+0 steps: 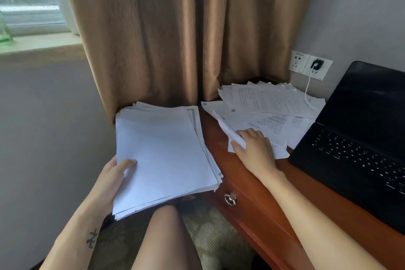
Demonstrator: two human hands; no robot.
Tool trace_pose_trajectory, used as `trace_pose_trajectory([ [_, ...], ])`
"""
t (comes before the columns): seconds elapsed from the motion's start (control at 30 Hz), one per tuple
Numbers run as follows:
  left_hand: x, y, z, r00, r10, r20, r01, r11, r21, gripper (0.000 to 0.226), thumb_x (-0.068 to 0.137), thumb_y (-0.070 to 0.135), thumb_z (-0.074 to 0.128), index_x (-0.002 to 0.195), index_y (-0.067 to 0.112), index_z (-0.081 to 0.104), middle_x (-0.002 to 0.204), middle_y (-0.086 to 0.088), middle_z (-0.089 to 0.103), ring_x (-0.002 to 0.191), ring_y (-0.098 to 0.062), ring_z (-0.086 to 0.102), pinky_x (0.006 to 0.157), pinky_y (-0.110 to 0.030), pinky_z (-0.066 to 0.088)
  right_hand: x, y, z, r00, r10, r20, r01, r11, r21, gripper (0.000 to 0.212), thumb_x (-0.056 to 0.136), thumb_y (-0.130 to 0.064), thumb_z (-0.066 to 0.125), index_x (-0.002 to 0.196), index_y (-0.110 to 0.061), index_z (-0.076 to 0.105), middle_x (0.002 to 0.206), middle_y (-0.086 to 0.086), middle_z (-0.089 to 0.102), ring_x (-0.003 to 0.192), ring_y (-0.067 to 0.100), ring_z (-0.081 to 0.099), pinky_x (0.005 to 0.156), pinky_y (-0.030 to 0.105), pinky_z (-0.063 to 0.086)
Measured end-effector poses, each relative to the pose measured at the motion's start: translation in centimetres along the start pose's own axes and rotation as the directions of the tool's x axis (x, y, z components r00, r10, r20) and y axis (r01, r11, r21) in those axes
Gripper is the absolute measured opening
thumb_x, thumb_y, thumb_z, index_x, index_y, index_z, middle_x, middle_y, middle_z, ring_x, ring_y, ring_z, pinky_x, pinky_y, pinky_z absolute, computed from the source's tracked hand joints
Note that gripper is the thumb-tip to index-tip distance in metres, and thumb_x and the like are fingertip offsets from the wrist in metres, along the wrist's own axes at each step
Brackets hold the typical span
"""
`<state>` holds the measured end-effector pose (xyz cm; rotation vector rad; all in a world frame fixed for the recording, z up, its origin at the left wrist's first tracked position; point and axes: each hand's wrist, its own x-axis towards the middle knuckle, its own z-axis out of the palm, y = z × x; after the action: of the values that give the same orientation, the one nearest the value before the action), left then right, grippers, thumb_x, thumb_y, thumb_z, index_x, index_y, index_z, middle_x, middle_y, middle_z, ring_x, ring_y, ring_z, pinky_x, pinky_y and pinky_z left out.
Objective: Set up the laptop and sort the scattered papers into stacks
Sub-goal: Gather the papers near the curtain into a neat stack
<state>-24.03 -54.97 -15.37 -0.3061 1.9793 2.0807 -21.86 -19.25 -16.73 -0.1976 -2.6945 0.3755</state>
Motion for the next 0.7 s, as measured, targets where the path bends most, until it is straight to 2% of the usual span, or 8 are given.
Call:
trace_pose_trajectory([
  [0.07, -0.1, 0.0, 0.2, 1.000, 0.000, 0.011, 0.000, 1.000, -0.007, 0.021, 0.102, 0.008, 0.054, 0.113, 0.020, 0.067, 0.094, -0.008, 0.080, 0.076, -0.030, 0.076, 0.075, -0.043, 0.059, 0.3, 0.1, 0.0, 0.998, 0.024, -0.055, -0.022, 0.999, 0.035, 0.015, 0.098, -0.027, 0.060, 0.107, -0.020, 0.069, 0.090, -0.003, 0.063, 0.086, 0.020, 0.056, 0.066, 0.034, 0.042],
  [0.13, -0.1, 0.0, 0.4, 1.000, -0.003, 0.024, 0.003, 1.000, -0.021, 0.023, 0.102, 0.007, 0.053, 0.114, 0.021, 0.067, 0.096, -0.009, 0.080, 0.079, -0.031, 0.076, 0.078, -0.045, 0.059, 0.6, 0.1, -0.2, 0.990, 0.112, -0.083, -0.098, 0.982, 0.159, 0.011, 0.098, -0.022, 0.059, 0.098, -0.020, 0.070, 0.080, -0.004, 0.060, 0.077, 0.019, 0.055, 0.059, 0.031, 0.038],
  [0.23, -0.1, 0.0, 0.9, 0.999, -0.008, 0.037, 0.010, 0.999, -0.034, 0.025, 0.102, 0.007, 0.054, 0.117, 0.021, 0.067, 0.103, -0.011, 0.079, 0.084, -0.034, 0.076, 0.082, -0.048, 0.060, 1.0, 0.0, -1.0, 0.957, 0.283, -0.066, -0.214, 0.840, 0.499, 0.013, 0.098, -0.020, 0.061, 0.088, -0.020, 0.069, 0.072, -0.002, 0.061, 0.063, 0.014, 0.054, 0.054, 0.029, 0.040],
  [0.33, 0.1, -0.1, 2.1, 0.998, -0.013, 0.055, 0.015, 0.999, -0.041, 0.025, 0.102, 0.007, 0.054, 0.118, 0.020, 0.066, 0.105, -0.012, 0.079, 0.086, -0.034, 0.075, 0.085, -0.050, 0.059, 0.8, -0.5, -2.4, 0.940, 0.333, -0.075, -0.216, 0.751, 0.624, 0.018, 0.099, -0.022, 0.061, 0.085, -0.016, 0.071, 0.070, 0.005, 0.062, 0.058, 0.010, 0.051, 0.051, 0.026, 0.040],
  [0.47, 0.3, 0.1, 4.3, 0.996, -0.010, 0.084, 0.014, 0.999, -0.048, 0.024, 0.103, 0.009, 0.054, 0.120, 0.022, 0.064, 0.111, -0.014, 0.076, 0.096, -0.037, 0.073, 0.093, -0.056, 0.057, 0.4, -1.2, -4.3, 0.943, 0.323, -0.086, -0.176, 0.699, 0.693, 0.022, 0.097, -0.025, 0.063, 0.078, -0.017, 0.071, 0.072, 0.003, 0.062, 0.061, 0.009, 0.052, 0.054, 0.026, 0.040],
  [0.57, 0.5, 0.1, 5.5, 0.994, 0.005, 0.114, 0.001, 0.999, -0.048, 0.027, 0.105, 0.012, 0.053, 0.127, 0.024, 0.061, 0.117, -0.011, 0.074, 0.102, -0.038, 0.073, 0.095, -0.057, 0.057, 0.0, -1.6, -5.0, 0.964, 0.207, -0.165, -0.065, 0.791, 0.609, 0.017, 0.098, -0.026, 0.064, 0.087, -0.017, 0.073, 0.081, -0.002, 0.066, 0.079, 0.015, 0.061, 0.064, 0.035, 0.052],
  [0.7, 0.6, 0.1, 6.4, 0.992, 0.018, 0.121, -0.012, 0.999, -0.047, 0.030, 0.104, 0.013, 0.053, 0.131, 0.024, 0.060, 0.120, -0.010, 0.074, 0.104, -0.037, 0.073, 0.097, -0.059, 0.057, -0.3, -2.4, -5.2, 0.958, 0.020, -0.285, 0.124, 0.870, 0.477, 0.011, 0.097, -0.019, 0.067, 0.090, -0.013, 0.073, 0.080, -0.003, 0.064, 0.075, 0.015, 0.059, 0.059, 0.037, 0.050],
])
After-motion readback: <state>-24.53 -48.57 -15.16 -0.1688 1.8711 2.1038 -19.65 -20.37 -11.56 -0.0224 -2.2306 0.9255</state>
